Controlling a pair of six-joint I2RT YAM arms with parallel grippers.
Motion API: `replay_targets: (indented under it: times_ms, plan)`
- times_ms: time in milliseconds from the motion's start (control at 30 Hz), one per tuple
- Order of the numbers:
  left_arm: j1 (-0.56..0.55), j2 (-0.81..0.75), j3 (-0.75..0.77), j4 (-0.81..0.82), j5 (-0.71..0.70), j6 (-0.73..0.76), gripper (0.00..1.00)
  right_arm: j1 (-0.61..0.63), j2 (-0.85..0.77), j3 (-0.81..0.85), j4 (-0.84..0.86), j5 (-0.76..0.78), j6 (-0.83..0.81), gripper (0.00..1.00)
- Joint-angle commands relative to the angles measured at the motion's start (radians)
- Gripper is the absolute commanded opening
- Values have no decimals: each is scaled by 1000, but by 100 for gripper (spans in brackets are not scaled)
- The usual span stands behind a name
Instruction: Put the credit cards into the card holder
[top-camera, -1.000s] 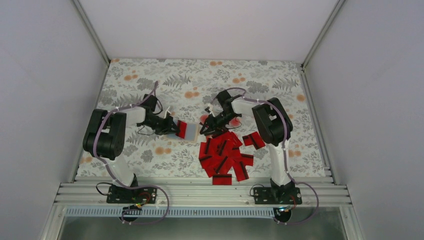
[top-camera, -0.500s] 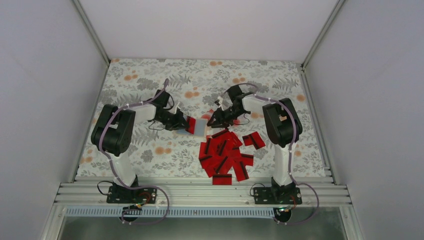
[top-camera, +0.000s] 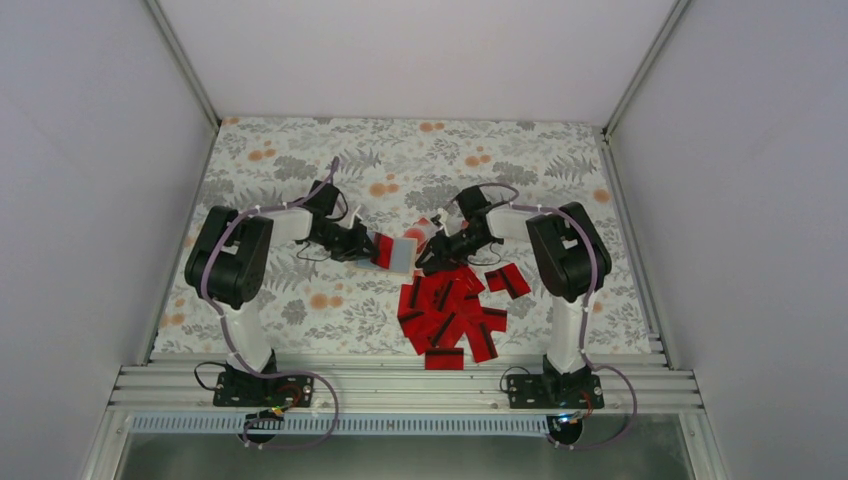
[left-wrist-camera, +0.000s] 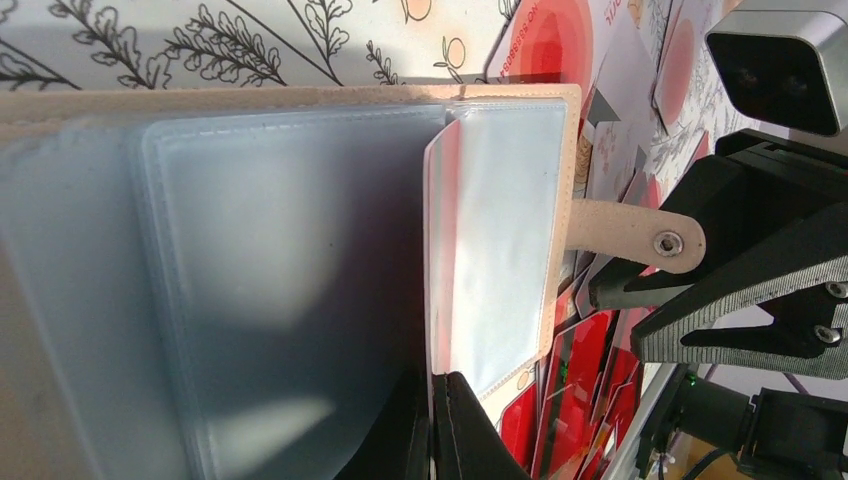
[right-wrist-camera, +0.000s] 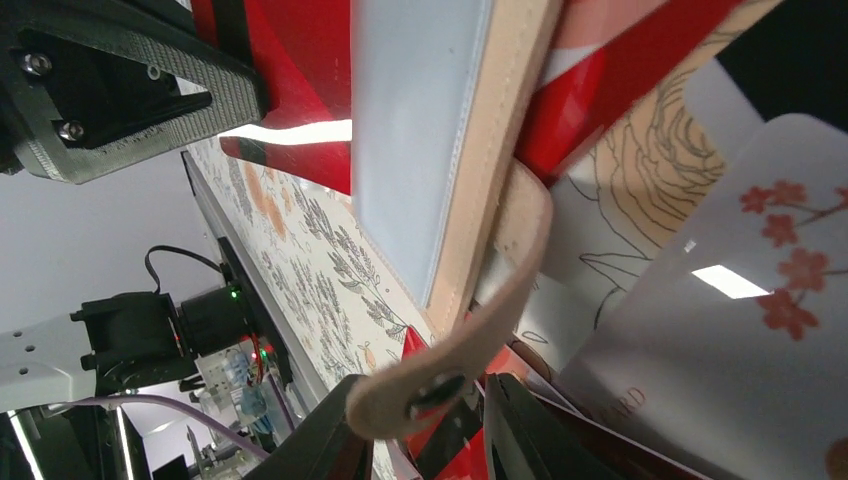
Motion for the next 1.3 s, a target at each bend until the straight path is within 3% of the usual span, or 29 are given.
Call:
replay_targets:
  times_ms: [0,133,300,733,1267]
  plan:
    - [-4,41,-3,-6,-5,25,2,20,-50,-17,83,-4,19,30]
    - [-6,43,1,-7,-6,24,2,47,-61,-19,99,93,33,34]
    - [-7,50,10,-22,-7,32,2,54,-52,-14,107,213,82,25]
    - [-8,84,14,-2,75,64,2,64,28,-10,129,289,161,15]
    - [-8,102,13,11,89,173,2,64,71,-5,105,286,161,13]
